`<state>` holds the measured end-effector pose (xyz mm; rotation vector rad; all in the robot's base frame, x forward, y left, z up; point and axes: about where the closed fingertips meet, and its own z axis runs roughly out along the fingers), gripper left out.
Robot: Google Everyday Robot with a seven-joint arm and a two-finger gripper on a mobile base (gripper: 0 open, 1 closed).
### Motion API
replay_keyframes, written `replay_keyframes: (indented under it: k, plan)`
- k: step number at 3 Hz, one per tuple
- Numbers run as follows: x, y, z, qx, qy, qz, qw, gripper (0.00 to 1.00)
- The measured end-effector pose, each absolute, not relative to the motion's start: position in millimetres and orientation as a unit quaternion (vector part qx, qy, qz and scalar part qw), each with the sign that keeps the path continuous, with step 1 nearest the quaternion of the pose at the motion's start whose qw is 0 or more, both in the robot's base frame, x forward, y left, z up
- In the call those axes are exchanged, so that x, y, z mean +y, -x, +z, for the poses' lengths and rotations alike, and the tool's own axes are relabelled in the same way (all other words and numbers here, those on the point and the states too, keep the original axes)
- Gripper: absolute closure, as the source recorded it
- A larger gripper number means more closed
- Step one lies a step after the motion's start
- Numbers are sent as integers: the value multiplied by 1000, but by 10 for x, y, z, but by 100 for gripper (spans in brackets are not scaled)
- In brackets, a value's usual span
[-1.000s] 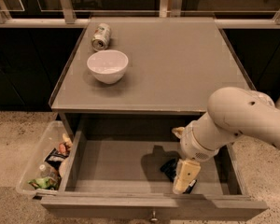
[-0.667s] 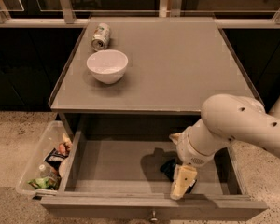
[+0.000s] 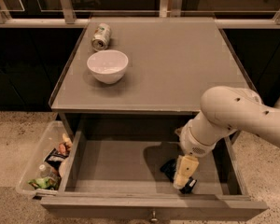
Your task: Pick rxbar blueberry from top drawer and place on counter
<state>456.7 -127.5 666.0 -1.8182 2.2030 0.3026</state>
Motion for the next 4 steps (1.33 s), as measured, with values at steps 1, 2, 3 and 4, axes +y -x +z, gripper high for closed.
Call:
replay_keyframes:
  k: [1, 2, 3, 4]
  plan:
    - [-1273, -4557, 6654, 760, 628, 105, 134, 0]
    - [-1330, -4484, 6498, 781, 605, 86, 125, 0]
    - [-1647, -4323, 5909, 811, 577, 33, 92, 0]
    - [-1808, -4246, 5776, 819, 568, 7, 80, 0]
